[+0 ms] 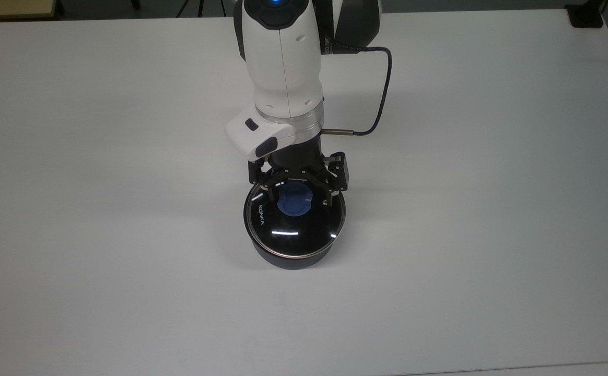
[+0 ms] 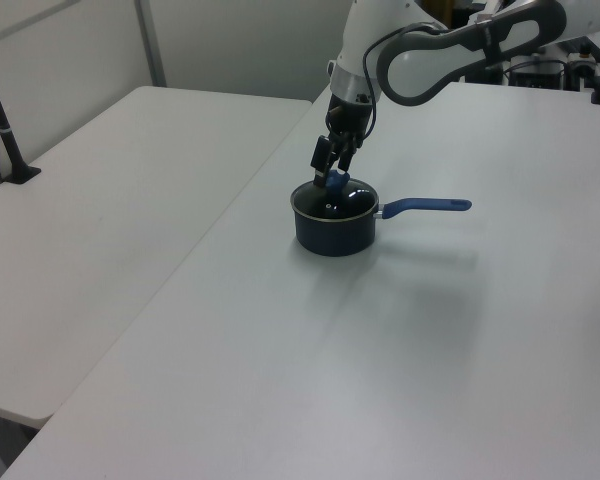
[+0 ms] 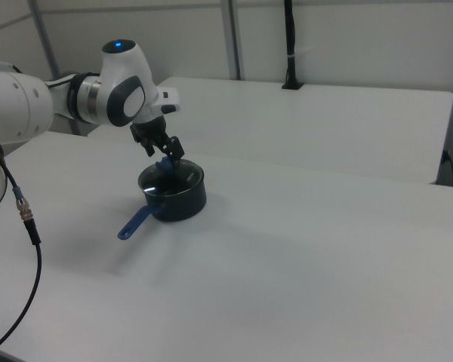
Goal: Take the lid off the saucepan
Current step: 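Lift the glass lid off the pan and carry it beside the pan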
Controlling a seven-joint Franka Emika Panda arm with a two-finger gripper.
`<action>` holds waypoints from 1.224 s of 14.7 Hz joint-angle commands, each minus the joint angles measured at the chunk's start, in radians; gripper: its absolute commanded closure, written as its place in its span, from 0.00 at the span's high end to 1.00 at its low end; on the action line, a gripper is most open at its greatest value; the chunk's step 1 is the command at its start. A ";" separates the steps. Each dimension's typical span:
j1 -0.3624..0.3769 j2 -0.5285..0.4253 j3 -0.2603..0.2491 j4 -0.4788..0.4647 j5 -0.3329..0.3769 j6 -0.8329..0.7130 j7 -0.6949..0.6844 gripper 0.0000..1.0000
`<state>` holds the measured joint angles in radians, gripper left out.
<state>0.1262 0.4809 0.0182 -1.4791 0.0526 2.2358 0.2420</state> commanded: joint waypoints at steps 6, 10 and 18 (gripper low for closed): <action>0.003 0.019 -0.012 0.013 -0.054 0.012 0.000 0.39; -0.029 -0.024 -0.017 0.013 -0.053 0.001 -0.035 0.39; -0.229 -0.206 -0.015 -0.237 -0.051 -0.013 -0.354 0.39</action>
<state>-0.0658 0.4119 0.0002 -1.5307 0.0106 2.2311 -0.0098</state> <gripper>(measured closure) 0.396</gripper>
